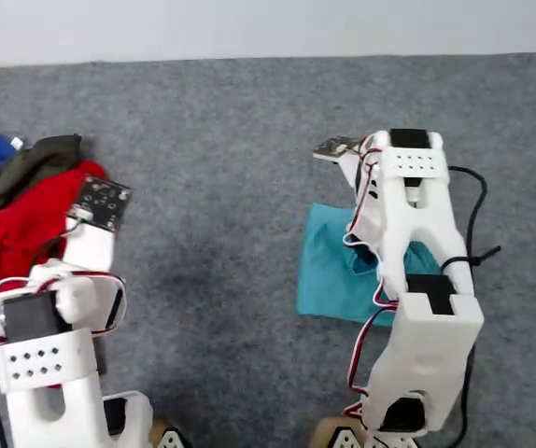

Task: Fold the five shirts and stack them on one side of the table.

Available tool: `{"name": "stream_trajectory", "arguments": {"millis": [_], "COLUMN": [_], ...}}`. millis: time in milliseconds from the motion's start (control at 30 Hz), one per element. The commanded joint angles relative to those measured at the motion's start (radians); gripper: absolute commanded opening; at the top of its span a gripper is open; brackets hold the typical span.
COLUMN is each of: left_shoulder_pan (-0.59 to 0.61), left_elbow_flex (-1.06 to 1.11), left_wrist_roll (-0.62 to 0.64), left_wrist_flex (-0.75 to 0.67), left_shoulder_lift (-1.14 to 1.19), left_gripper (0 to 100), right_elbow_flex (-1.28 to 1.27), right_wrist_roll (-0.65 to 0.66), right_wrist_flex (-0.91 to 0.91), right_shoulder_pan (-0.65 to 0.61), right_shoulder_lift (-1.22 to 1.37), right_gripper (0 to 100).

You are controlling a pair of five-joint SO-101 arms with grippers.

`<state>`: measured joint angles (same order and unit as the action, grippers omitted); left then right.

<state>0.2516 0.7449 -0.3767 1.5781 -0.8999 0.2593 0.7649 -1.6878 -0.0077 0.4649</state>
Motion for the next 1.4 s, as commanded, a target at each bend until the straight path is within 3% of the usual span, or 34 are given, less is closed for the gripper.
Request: {"name": "stream_trajectory", "arguments": {"millis": [0, 400, 733, 1200, 1367], "left_shoulder_pan": [-0.032, -0.055, -0.055, -0.055, -0.055], "left_elbow_flex": [-0.005, -0.004, -0.004, 0.013, 0.058], "left_wrist_roll": [-0.006, -0.006, -0.006, -0.009, -0.011], "left_wrist_flex": [-0.023, -0.052, -0.054, -0.068, -0.068], "left_shoulder_lift": [-0.014, -0.008, -0.006, -0.006, -0.012], "left_gripper": [0, 0, 0, 0, 0], "right_elbow_flex": [0.054, 0.063, 0.239, 0.235, 0.238], "right_wrist_roll": [0.037, 0.080, 0.078, 0.077, 0.018], "right_wrist_flex": [-0.004, 0.024, 0.024, 0.203, 0.245], "right_shoulder_pan": [0.059, 0.137, 0.174, 0.332, 0.381], "right_shoulder_lift": [-0.019, -0.021, -0.010, 0.076, 0.148], "right_gripper": [8.9, 2.1, 1.0, 0.9, 0.9]}}
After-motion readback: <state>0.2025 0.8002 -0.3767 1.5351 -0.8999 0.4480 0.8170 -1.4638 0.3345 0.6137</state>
